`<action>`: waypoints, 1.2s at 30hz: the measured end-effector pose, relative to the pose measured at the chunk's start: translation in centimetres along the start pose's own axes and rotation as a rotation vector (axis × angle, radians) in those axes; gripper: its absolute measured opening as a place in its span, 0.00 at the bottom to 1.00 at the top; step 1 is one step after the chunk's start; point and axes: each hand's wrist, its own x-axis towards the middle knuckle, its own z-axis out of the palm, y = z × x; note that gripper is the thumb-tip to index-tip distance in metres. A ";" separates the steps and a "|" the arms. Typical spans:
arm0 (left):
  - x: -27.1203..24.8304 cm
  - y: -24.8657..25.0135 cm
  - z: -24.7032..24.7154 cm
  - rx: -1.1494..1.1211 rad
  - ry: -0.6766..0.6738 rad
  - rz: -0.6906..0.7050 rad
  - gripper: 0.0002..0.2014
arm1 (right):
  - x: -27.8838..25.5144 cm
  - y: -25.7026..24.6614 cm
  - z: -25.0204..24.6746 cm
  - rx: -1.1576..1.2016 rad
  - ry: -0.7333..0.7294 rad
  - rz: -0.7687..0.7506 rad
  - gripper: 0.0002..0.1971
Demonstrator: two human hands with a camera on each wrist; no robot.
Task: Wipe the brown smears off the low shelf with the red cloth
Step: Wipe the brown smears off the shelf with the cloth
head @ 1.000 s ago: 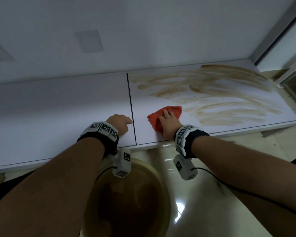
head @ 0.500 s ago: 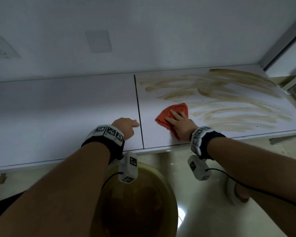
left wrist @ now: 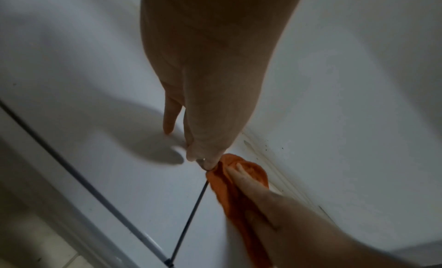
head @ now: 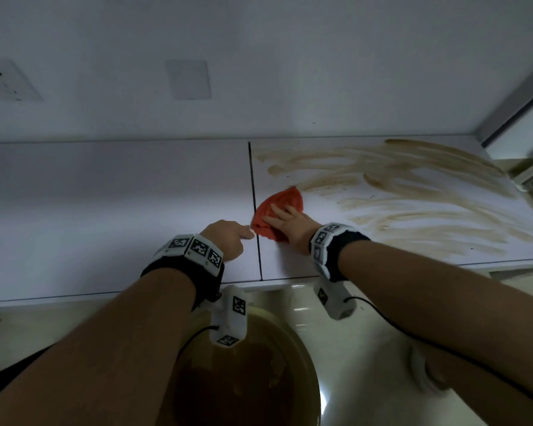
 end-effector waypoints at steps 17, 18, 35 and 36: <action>1.6 -1.9 -2.9 0.022 0.161 -0.058 0.22 | 1.7 -1.8 -0.9 0.011 0.057 -0.065 0.36; 1.6 -2.1 -2.9 0.023 0.155 -0.075 0.22 | 2.3 -1.7 -1.4 0.022 0.063 -0.053 0.36; 2.9 -3.0 -2.2 0.046 0.149 -0.164 0.20 | 1.9 -0.3 0.4 0.467 0.295 -0.024 0.37; 3.0 -3.1 -2.2 0.046 0.155 -0.169 0.20 | 2.2 -0.5 0.2 0.445 0.272 -0.020 0.38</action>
